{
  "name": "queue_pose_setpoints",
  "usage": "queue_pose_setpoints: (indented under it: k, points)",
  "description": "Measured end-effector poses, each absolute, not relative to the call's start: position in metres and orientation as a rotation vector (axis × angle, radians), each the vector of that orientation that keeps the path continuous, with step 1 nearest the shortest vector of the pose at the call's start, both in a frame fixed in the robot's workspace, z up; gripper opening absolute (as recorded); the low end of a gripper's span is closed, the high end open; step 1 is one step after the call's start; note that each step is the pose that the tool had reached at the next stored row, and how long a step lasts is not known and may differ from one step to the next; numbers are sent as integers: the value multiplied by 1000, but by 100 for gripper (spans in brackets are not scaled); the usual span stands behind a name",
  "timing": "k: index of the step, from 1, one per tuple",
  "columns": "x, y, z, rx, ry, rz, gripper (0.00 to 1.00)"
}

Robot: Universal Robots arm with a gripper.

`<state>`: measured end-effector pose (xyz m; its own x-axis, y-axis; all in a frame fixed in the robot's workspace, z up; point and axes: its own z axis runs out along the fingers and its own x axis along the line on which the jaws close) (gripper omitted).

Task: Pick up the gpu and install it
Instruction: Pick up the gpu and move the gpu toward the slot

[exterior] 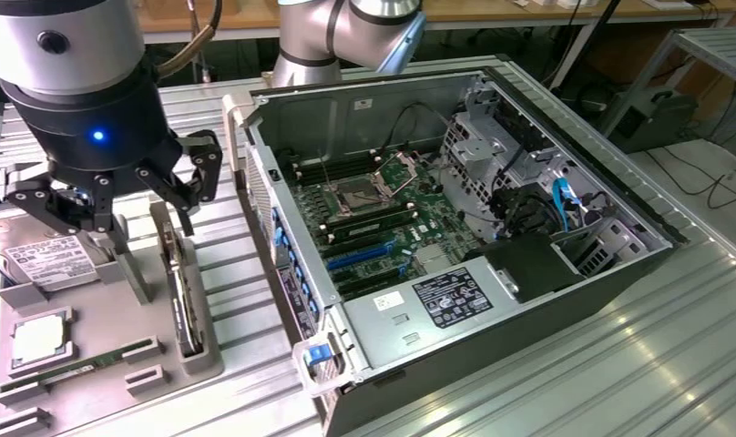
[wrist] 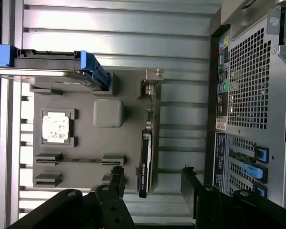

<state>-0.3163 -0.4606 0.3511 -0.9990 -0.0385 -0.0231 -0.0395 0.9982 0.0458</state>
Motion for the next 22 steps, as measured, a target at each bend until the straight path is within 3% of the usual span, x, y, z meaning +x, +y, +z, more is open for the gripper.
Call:
queue_pose_setpoints:
  k: [22]
  points:
    - [-316,-461,324,-61,3119,72,60]
